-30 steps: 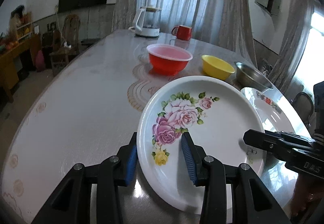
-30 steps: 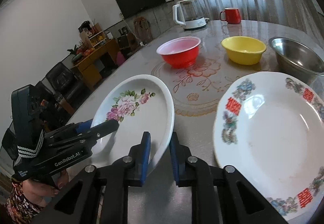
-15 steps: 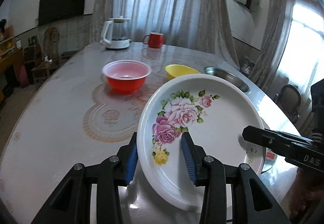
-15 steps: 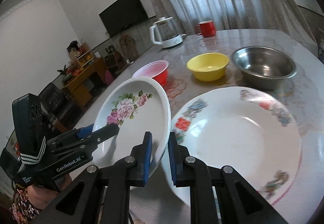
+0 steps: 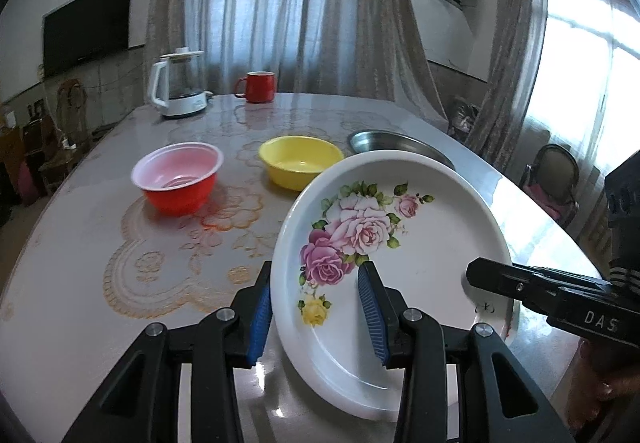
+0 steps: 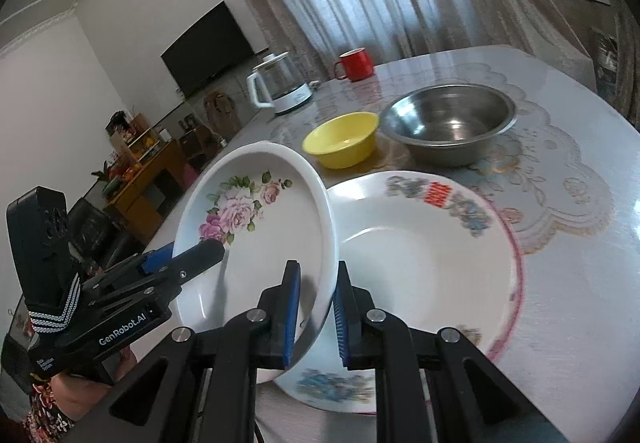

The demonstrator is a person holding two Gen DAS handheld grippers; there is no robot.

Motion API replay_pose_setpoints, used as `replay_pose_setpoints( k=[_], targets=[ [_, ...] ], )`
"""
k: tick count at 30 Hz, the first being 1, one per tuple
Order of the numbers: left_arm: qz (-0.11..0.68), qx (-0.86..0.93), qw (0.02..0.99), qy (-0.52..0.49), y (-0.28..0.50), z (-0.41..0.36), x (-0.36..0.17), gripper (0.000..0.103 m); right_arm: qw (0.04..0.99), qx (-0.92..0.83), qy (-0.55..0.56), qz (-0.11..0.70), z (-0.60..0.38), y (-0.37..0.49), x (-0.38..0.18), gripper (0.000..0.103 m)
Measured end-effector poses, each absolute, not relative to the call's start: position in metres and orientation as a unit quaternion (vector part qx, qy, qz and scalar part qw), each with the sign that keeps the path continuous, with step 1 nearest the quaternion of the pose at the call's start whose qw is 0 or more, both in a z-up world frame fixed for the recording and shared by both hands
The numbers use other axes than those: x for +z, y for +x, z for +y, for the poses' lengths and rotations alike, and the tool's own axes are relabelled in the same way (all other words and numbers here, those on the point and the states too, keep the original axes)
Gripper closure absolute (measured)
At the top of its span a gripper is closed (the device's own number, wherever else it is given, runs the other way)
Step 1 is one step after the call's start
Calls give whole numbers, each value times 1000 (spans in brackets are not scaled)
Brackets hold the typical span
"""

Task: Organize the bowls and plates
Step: 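Lift the rose-print plate with the right tool and carry it over the stack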

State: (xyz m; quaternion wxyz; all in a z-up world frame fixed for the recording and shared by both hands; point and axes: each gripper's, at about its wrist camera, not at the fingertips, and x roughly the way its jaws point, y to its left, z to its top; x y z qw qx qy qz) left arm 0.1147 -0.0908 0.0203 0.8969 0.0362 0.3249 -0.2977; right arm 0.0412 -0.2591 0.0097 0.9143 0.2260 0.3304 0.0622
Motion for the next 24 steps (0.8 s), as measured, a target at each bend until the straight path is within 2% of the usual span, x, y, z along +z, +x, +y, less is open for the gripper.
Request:
replay_pose_setpoints(
  k=[24],
  targets=[
    [370,-313,872,72,125,-155,-10,62,885,12,281,371,-312,40,-25,85]
  ],
)
